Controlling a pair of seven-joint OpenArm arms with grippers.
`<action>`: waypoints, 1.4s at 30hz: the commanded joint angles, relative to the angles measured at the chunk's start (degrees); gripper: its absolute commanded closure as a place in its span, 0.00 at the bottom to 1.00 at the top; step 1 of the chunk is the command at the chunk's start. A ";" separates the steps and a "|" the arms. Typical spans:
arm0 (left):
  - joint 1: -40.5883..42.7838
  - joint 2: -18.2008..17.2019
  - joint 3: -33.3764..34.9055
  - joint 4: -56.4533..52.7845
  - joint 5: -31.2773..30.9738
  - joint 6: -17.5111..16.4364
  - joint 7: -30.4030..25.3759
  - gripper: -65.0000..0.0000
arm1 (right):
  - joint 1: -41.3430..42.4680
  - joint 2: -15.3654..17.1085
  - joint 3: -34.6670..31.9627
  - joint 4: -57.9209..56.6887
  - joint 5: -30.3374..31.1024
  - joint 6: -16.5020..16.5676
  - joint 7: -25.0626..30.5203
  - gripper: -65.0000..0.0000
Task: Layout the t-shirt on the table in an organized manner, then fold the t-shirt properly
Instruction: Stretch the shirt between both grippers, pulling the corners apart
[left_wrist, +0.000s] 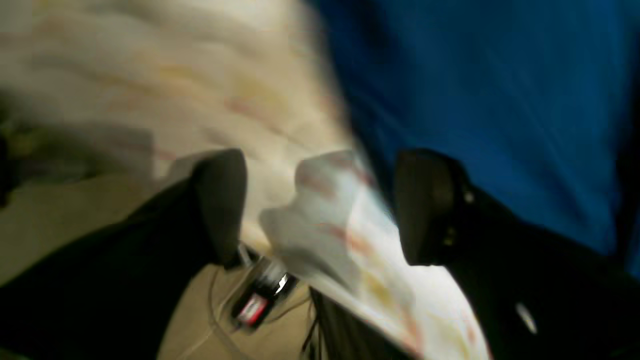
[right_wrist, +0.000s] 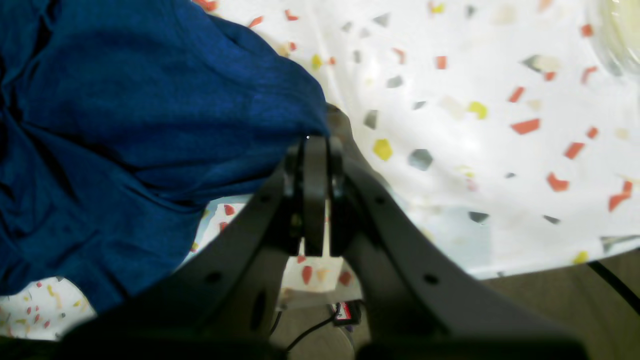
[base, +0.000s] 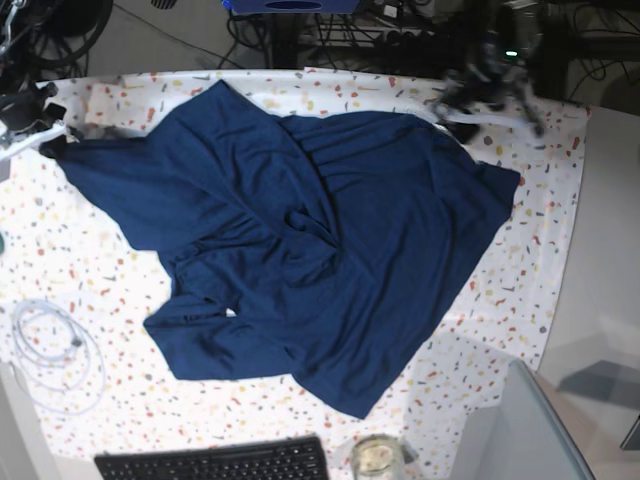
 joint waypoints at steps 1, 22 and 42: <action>0.11 -1.35 -1.76 0.87 -2.40 -0.46 -0.62 0.27 | -0.57 0.56 0.27 1.22 0.72 1.85 1.11 1.00; -9.30 -6.27 -8.45 -10.91 -7.24 -6.88 -0.62 0.31 | -1.63 1.35 2.90 0.87 0.55 4.31 1.37 1.00; -19.58 -7.77 -1.94 -24.63 -6.98 -6.88 -0.62 0.37 | -1.36 1.44 4.57 0.78 0.55 4.31 1.37 1.00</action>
